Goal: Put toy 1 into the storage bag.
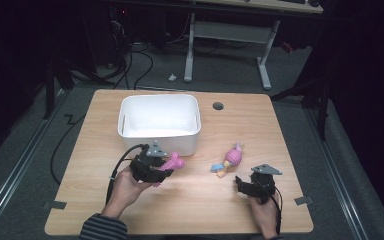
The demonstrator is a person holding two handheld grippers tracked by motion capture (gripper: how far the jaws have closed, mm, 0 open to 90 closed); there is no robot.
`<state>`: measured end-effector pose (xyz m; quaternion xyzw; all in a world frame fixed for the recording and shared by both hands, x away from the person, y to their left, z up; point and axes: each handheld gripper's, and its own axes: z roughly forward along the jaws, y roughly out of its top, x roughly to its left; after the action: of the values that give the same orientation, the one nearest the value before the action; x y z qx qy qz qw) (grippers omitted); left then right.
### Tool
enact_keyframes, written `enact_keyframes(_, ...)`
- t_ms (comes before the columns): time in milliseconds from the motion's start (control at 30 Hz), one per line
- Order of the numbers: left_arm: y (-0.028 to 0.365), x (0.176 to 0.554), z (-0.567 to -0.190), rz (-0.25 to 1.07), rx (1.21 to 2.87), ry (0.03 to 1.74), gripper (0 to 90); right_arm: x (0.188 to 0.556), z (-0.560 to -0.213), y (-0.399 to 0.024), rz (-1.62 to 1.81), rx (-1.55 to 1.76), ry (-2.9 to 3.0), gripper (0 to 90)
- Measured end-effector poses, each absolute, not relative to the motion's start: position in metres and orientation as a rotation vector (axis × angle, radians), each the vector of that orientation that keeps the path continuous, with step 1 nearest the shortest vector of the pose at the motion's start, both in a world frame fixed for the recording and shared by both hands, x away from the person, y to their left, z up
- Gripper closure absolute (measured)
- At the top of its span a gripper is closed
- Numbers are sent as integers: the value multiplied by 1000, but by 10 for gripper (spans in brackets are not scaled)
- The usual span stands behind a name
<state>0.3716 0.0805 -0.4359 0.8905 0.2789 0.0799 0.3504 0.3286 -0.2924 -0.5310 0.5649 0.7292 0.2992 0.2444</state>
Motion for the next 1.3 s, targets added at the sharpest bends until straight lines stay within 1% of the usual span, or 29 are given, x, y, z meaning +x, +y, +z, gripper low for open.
enact_keyframes(567,119,376,-391,264,2246,758,589,329,-531,-292,817,1543,1991,213)
enact_keyframes(900,124,386,-365,301,2244,745,589,329,-531,-292,816,1542,1991,213)
enact_keyframes(1033,126,393,-358,294,2234,746,589,329,-531,-293,816,1539,1992,213)
enact_keyframes(1300,132,406,-349,331,2234,774,589,329,-531,-293,816,1538,1992,213)
